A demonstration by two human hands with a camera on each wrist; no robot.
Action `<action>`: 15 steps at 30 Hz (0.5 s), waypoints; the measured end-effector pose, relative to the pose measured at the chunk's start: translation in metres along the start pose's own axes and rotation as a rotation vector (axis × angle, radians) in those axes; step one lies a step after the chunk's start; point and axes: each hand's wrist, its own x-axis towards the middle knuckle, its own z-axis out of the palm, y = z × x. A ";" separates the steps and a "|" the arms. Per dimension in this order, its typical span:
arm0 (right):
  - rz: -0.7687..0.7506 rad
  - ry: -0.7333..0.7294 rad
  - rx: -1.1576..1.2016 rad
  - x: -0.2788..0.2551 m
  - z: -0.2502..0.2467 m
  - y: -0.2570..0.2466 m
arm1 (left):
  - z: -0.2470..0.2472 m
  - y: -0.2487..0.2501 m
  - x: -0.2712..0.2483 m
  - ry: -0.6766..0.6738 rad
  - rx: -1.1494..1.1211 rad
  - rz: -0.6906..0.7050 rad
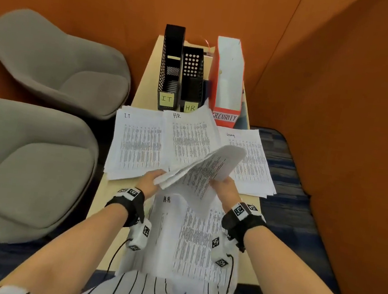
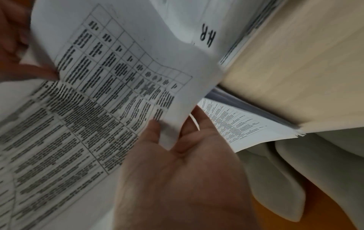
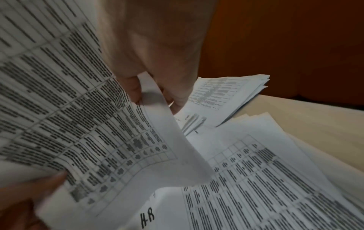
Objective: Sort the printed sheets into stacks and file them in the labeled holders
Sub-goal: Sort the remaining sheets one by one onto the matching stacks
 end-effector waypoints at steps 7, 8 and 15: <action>0.304 -0.124 -0.250 -0.004 0.005 0.010 | -0.018 0.003 0.019 0.124 -0.344 -0.088; 0.341 -0.107 -0.227 -0.007 0.006 0.018 | -0.015 -0.003 0.021 0.118 -0.369 -0.128; 0.286 0.163 -0.008 0.035 0.008 0.013 | 0.003 -0.019 0.027 -0.072 -0.240 -0.285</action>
